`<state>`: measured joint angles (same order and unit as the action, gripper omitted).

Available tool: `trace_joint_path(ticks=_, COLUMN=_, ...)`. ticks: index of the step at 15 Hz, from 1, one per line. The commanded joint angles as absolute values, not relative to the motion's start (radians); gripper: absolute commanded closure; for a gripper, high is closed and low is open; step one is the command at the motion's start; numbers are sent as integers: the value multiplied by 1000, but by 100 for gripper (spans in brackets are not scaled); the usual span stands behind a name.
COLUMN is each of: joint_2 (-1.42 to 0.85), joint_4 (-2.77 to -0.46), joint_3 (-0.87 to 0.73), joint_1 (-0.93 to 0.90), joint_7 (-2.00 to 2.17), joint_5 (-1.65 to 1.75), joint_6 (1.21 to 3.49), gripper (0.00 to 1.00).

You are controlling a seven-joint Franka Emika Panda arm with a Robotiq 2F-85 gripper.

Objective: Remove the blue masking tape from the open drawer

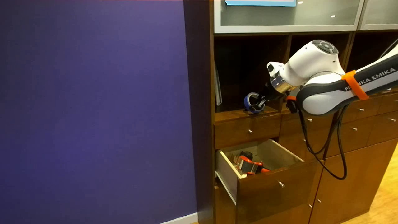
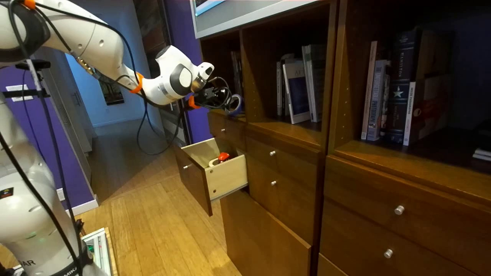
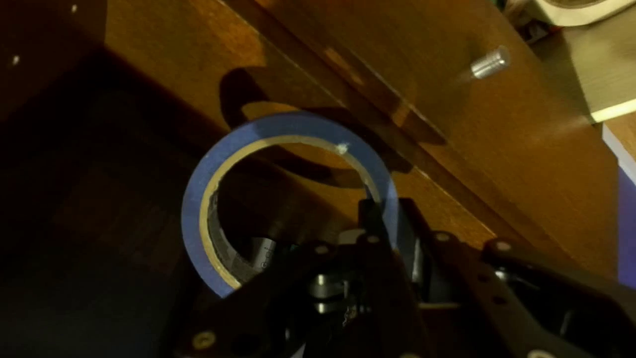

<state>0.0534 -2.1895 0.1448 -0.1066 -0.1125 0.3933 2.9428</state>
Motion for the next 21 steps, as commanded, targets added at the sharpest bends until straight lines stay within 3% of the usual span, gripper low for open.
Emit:
trace_joint_path(ticks=1, joint_2=20, joint_4=-2136, joint_3=156, joint_1=-89, joint_7=-33, joint_5=553, joint_6=2934, gripper=97)
trace_joint_path(ticks=4, joint_2=-2, joint_4=-2114, joint_3=158, joint_1=-102, joint_7=-16, joint_5=612, joint_6=2915, gripper=97)
trace_joint_path(ticks=5, joint_2=-8, joint_4=-2108, joint_3=159, joint_1=-104, joint_7=-9, joint_5=625, joint_6=2912, gripper=70)
trace_joint_path(ticks=6, joint_2=-14, joint_4=-2104, joint_3=160, joint_1=-105, joint_7=-3, joint_5=637, joint_6=2912, gripper=60)
trace_joint_path(ticks=14, joint_2=-14, joint_4=-2102, joint_3=157, joint_1=-109, joint_7=19, joint_5=659, joint_6=2906, gripper=6)
trace_joint_path(ticks=16, joint_2=13, joint_4=-2135, joint_3=163, joint_1=-112, joint_7=10, joint_5=600, joint_6=2907, gripper=0)
trace_joint_path(ticks=21, joint_2=115, joint_4=-2223, joint_3=152, joint_1=-102, joint_7=104, joint_5=552, joint_6=2966, gripper=0)
